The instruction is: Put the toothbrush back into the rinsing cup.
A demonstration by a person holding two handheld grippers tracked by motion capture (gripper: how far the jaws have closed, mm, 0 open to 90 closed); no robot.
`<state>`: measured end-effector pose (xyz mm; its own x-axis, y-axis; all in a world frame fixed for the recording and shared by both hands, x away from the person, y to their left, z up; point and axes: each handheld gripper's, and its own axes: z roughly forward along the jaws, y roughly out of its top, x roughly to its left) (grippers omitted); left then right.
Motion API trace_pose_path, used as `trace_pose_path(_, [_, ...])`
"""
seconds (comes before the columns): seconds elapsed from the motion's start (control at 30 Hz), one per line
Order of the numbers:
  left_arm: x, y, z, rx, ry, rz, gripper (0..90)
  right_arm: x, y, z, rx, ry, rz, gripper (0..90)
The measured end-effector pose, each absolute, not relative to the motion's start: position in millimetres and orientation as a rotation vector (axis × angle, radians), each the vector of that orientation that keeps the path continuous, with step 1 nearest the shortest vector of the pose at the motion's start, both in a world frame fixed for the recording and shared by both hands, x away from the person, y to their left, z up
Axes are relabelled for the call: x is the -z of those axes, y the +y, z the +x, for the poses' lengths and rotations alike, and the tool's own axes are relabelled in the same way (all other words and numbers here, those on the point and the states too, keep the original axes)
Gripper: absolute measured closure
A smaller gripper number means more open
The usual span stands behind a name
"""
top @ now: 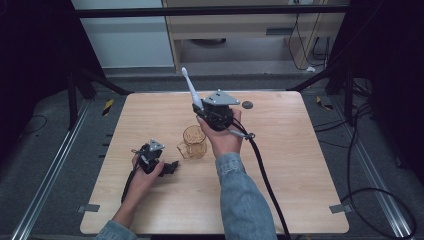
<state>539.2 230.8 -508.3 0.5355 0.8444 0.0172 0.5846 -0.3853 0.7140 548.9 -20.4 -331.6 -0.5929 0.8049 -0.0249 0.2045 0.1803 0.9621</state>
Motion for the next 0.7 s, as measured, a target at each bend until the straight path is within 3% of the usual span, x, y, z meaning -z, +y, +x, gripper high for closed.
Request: trace_pose_path(0.7, [508.3,230.8,539.2,-0.506,1.151,2.112,0.0,329.4,-3.4,560.2,-1.462,1.922,0.923,66.8])
